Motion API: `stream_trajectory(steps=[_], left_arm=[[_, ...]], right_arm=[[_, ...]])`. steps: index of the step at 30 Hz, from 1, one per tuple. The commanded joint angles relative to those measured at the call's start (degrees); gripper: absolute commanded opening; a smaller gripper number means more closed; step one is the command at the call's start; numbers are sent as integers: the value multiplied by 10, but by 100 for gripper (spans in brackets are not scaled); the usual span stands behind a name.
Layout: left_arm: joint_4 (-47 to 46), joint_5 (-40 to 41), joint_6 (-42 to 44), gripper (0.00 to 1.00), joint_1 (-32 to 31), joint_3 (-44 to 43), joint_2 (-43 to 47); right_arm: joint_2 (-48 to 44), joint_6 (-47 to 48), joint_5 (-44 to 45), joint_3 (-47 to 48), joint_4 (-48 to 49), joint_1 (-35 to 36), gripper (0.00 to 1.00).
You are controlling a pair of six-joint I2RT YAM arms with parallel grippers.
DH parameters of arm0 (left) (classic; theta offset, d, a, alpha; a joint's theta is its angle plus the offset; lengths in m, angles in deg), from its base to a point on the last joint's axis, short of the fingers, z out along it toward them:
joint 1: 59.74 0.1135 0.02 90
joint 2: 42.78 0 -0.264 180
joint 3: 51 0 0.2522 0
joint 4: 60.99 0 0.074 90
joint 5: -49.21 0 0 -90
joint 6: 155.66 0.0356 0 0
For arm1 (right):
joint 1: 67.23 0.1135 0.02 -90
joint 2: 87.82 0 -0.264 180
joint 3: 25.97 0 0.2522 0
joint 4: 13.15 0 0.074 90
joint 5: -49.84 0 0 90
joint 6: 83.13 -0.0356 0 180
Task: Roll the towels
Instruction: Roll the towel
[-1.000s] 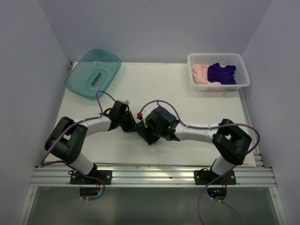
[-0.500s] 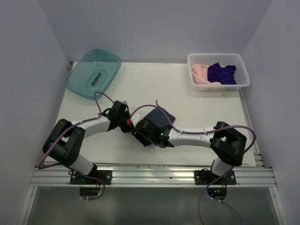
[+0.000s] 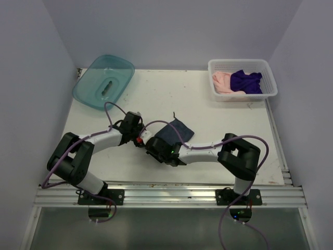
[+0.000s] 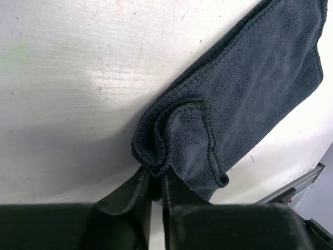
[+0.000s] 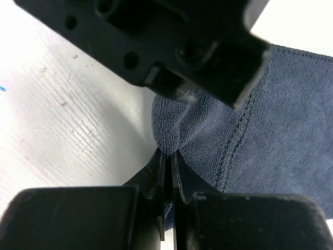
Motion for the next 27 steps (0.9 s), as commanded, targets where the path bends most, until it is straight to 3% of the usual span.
stream_trajectory(steps=[1, 2, 5, 8, 14, 22, 27], left_arm=[[1, -10, -10, 20, -2, -12, 25], [0, -14, -9, 30, -2, -11, 28], [2, -14, -8, 47, 1, -13, 49], [15, -11, -5, 54, 10, -13, 71], [39, 12, -1, 55, 25, -12, 110], [26, 23, -13, 52, 25, 21, 140], [-20, -8, -10, 46, 24, 34, 136]], right_arm=[[-15, -10, 2, 5, 37, -4, 0], [-18, -12, -10, 4, 36, -6, 0], [-36, -33, -83, -3, 34, -29, 0], [-57, -66, -178, -20, 46, -67, 0], [-49, -115, -354, -15, 39, -142, 0], [-39, -172, -460, -27, 52, -191, 0], [-30, -223, -508, -47, 111, -226, 0]])
